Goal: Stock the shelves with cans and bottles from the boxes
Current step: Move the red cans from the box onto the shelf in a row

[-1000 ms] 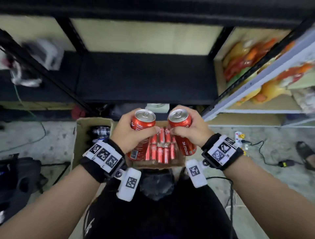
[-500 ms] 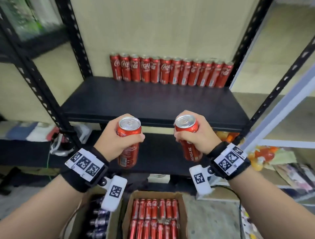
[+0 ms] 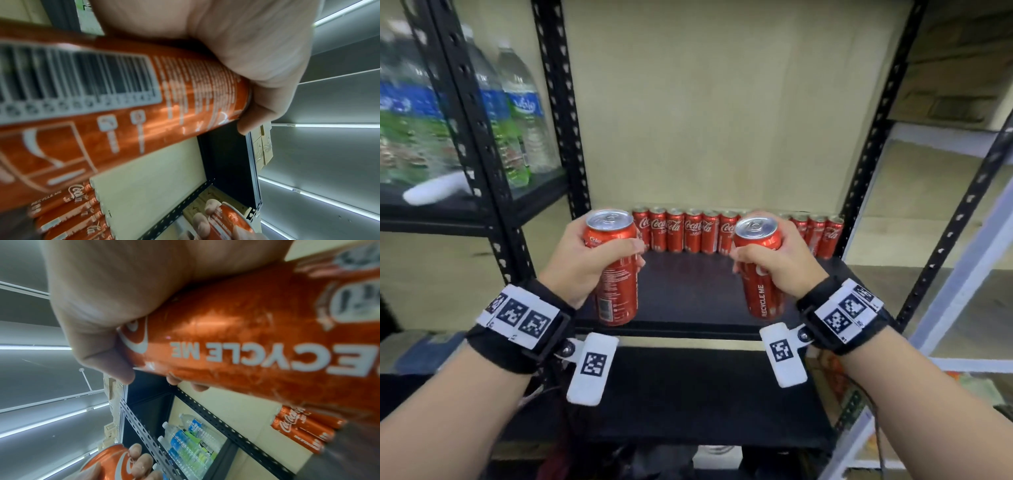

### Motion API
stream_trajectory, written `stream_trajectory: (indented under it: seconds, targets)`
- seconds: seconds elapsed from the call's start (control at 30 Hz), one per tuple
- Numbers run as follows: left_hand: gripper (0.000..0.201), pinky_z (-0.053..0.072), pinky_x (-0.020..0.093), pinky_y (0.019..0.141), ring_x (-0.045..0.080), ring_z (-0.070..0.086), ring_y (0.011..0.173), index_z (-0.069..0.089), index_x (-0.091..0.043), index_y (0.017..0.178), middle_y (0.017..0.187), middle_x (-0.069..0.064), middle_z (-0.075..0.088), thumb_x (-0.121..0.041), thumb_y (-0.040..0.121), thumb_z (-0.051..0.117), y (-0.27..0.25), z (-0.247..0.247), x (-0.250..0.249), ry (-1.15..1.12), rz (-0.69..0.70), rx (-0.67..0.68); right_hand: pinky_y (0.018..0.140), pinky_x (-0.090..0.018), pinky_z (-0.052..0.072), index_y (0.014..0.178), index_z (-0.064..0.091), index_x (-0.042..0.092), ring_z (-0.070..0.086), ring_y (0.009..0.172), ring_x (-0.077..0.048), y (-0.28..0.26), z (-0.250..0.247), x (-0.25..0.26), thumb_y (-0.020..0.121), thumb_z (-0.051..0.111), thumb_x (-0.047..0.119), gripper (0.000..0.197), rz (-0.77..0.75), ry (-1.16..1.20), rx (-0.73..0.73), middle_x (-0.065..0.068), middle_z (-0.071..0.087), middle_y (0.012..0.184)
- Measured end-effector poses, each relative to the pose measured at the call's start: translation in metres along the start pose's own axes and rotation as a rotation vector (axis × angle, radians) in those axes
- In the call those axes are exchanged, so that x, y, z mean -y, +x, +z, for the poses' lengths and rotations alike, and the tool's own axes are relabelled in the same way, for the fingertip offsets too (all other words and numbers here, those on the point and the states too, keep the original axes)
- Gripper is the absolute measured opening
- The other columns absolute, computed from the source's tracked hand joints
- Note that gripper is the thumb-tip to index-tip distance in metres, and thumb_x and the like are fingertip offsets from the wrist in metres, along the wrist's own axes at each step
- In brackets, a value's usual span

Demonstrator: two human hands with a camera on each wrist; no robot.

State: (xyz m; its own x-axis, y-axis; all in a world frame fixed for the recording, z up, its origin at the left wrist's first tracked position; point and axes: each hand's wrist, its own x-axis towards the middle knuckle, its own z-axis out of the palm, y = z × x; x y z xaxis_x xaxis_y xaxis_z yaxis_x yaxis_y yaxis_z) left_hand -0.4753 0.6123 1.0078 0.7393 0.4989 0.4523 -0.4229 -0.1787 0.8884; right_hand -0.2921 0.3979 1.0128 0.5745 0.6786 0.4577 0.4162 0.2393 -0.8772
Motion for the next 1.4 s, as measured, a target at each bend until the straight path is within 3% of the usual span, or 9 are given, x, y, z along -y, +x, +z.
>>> stream_trajectory:
  seconds: [0.3, 0.43, 0.7, 0.8, 0.93, 1.03, 1.17, 1.27, 1.4]
  targets:
    - [0.05, 0.057, 0.044, 0.07, 0.033, 0.067, 0.07, 0.06, -0.007, 0.097, 0.078, 0.011, 0.068, -0.025, 0.057, 0.084, 0.023, -0.058, -0.005, 0.075, 0.004, -0.062, 0.067, -0.039, 0.053, 0.09, 0.062, 0.012, 0.063, 0.062, -0.028, 0.064, 0.066, -0.016, 0.063, 0.081, 0.008, 0.033, -0.003, 0.156, 0.032, -0.012, 0.063, 0.078]
    - [0.046, 0.06, 0.041, 0.07, 0.032, 0.068, 0.071, 0.06, -0.007, 0.094, 0.077, 0.01, 0.068, -0.024, 0.059, 0.083, 0.035, -0.069, 0.011, 0.125, -0.012, -0.108, 0.06, -0.033, 0.056, 0.089, 0.062, 0.013, 0.065, 0.056, -0.021, 0.096, 0.089, -0.047, 0.075, 0.074, -0.01, 0.029, 0.019, 0.207, 0.087, -0.004, 0.067, 0.07]
    - [0.042, 0.06, 0.032, 0.072, 0.025, 0.069, 0.074, 0.063, -0.013, 0.092, 0.079, 0.012, 0.069, -0.019, 0.058, 0.085, 0.065, -0.057, 0.082, 0.194, -0.082, -0.271, 0.068, -0.037, 0.056, 0.094, 0.063, 0.005, 0.067, 0.066, -0.025, 0.157, 0.096, -0.137, 0.069, 0.076, 0.005, 0.028, 0.053, 0.233, 0.242, -0.015, 0.068, 0.079]
    - [0.048, 0.057, 0.038, 0.08, 0.026, 0.067, 0.08, 0.064, -0.014, 0.093, 0.093, 0.026, 0.068, -0.029, 0.054, 0.087, 0.079, -0.049, 0.12, 0.199, -0.133, -0.343, 0.075, -0.037, 0.056, 0.096, 0.064, 0.005, 0.068, 0.073, -0.024, 0.174, 0.093, -0.175, 0.068, 0.079, 0.009, 0.032, 0.069, 0.2, 0.293, -0.015, 0.069, 0.083]
    - [0.045, 0.054, 0.049, 0.093, 0.026, 0.069, 0.086, 0.064, -0.021, 0.089, 0.096, 0.015, 0.073, -0.034, 0.053, 0.088, 0.092, -0.039, 0.171, 0.25, -0.225, -0.425, 0.086, -0.041, 0.054, 0.094, 0.063, 0.005, 0.066, 0.083, -0.021, 0.181, 0.089, -0.221, 0.067, 0.082, 0.014, 0.034, 0.097, 0.163, 0.365, -0.017, 0.071, 0.089]
    - [0.046, 0.055, 0.053, 0.094, 0.035, 0.07, 0.093, 0.063, -0.02, 0.092, 0.096, 0.015, 0.072, -0.031, 0.057, 0.089, 0.097, -0.032, 0.205, 0.344, -0.234, -0.439, 0.087, -0.036, 0.053, 0.097, 0.062, 0.001, 0.067, 0.084, -0.019, 0.179, 0.086, -0.248, 0.068, 0.08, 0.009, 0.035, 0.132, 0.176, 0.364, -0.02, 0.071, 0.092]
    - [0.043, 0.055, 0.048, 0.091, 0.034, 0.068, 0.092, 0.062, -0.022, 0.091, 0.094, 0.012, 0.071, -0.031, 0.059, 0.088, 0.101, -0.023, 0.234, 0.386, -0.242, -0.456, 0.081, -0.028, 0.052, 0.096, 0.062, 0.0, 0.066, 0.082, -0.015, 0.175, 0.082, -0.273, 0.069, 0.079, -0.001, 0.032, 0.15, 0.233, 0.357, -0.006, 0.071, 0.084]
    - [0.043, 0.056, 0.042, 0.091, 0.03, 0.07, 0.094, 0.062, -0.02, 0.095, 0.096, 0.009, 0.073, -0.028, 0.062, 0.088, 0.104, -0.022, 0.245, 0.381, -0.261, -0.454, 0.083, -0.03, 0.053, 0.095, 0.063, 0.003, 0.066, 0.083, -0.018, 0.176, 0.078, -0.281, 0.067, 0.078, 0.0, 0.032, 0.134, 0.284, 0.337, -0.007, 0.071, 0.085]
    - [0.044, 0.055, 0.037, 0.091, 0.023, 0.071, 0.095, 0.062, -0.018, 0.104, 0.1, 0.007, 0.074, -0.015, 0.069, 0.088, 0.108, -0.025, 0.248, 0.411, -0.297, -0.378, 0.087, -0.034, 0.055, 0.103, 0.063, 0.003, 0.069, 0.088, -0.019, 0.177, 0.075, -0.28, 0.072, 0.083, -0.004, 0.038, 0.134, 0.216, 0.427, -0.012, 0.073, 0.093]
